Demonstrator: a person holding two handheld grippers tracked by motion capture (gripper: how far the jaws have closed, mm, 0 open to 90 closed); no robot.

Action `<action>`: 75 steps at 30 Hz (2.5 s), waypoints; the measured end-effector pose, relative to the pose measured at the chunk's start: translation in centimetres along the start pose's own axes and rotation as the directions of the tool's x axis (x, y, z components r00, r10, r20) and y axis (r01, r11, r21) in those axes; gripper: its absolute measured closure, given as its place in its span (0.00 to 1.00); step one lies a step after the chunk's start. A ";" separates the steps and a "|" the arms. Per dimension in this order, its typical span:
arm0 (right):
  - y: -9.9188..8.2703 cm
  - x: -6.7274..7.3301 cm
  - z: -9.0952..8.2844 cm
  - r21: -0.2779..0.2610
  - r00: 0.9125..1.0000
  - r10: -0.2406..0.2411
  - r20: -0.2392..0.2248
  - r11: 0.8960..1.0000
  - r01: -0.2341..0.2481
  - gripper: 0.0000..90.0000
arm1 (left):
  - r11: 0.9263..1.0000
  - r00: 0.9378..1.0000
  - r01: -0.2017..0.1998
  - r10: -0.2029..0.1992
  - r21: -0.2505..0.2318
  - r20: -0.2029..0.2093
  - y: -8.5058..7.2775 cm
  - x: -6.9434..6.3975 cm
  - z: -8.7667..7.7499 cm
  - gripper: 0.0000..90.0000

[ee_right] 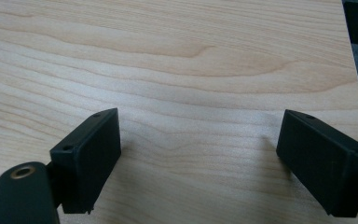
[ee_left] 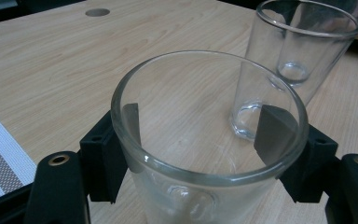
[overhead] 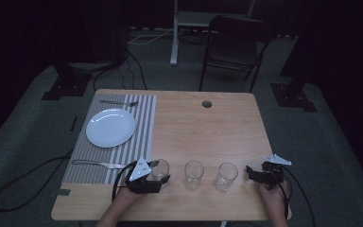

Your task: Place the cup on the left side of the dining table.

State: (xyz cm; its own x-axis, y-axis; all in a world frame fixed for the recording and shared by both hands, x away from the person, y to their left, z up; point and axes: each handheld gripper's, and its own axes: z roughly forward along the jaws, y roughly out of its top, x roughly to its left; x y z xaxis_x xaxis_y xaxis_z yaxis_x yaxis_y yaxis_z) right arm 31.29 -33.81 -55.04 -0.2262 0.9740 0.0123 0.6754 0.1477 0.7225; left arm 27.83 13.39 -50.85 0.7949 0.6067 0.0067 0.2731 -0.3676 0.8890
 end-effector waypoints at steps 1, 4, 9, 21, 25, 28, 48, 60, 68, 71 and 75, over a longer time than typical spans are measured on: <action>0.0 0.0 0.0 0.000 1.000 0.000 0.000 1.000 0.000 0.15 | 1.000 1.000 0.003 -0.003 0.001 -0.002 0.0 0.0 0.0 0.32; 0.0 0.0 0.0 0.000 1.000 0.000 0.000 1.000 0.000 0.15 | 1.000 1.000 0.004 -0.004 0.005 -0.007 0.1 -0.1 0.0 0.32; 0.0 0.0 0.0 0.000 1.000 0.000 0.000 1.000 0.000 0.15 | 1.000 1.000 -0.002 0.002 0.023 0.005 0.3 0.0 0.0 0.33; 0.0 0.0 0.0 0.000 1.000 0.002 0.001 1.000 -0.002 0.15 | 1.000 1.000 0.003 -0.003 0.024 0.018 0.8 -0.1 -0.5 0.33; 0.0 0.0 0.0 0.000 1.000 0.001 0.001 1.000 -0.001 0.15 | 1.000 1.000 0.005 -0.005 0.025 0.001 1.0 0.1 -0.9 0.33; 0.0 0.0 0.0 0.000 1.000 0.002 0.001 1.000 -0.002 0.15 | 1.000 1.000 -0.001 0.001 -0.001 -0.024 1.1 0.2 -1.5 0.33; 0.0 0.0 0.0 0.000 1.000 0.002 0.001 1.000 -0.002 0.15 | 0.994 0.962 0.071 -0.089 -0.078 -0.259 1.9 4.4 -3.9 0.33; 0.0 0.0 0.0 0.001 1.000 0.003 0.001 1.000 -0.003 0.15 | 0.982 0.919 0.165 -0.188 -0.093 -0.347 2.3 8.1 -3.8 0.33; 0.0 0.0 0.0 0.000 1.000 0.003 0.001 1.000 -0.003 0.15 | 0.980 0.909 0.185 -0.197 -0.069 -0.367 1.8 9.7 -2.5 0.33; 0.0 0.0 0.0 0.000 1.000 0.000 0.002 1.000 0.000 0.15 | 0.980 0.906 0.189 -0.199 -0.063 -0.373 1.7 10.4 -2.4 0.33; 0.0 0.0 0.0 0.000 1.000 0.001 0.002 1.000 -0.001 0.15 | 0.982 0.911 0.179 -0.190 -0.064 -0.366 1.3 11.0 -2.3 0.33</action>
State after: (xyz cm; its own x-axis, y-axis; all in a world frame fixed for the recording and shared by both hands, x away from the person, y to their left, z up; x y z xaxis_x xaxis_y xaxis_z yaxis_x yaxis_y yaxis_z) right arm 31.27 -33.81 -55.05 -0.2243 0.9744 0.0118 0.6755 0.1467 0.7226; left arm 35.64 21.20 -48.50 0.4744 0.8803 0.0048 0.3758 -0.2074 0.9032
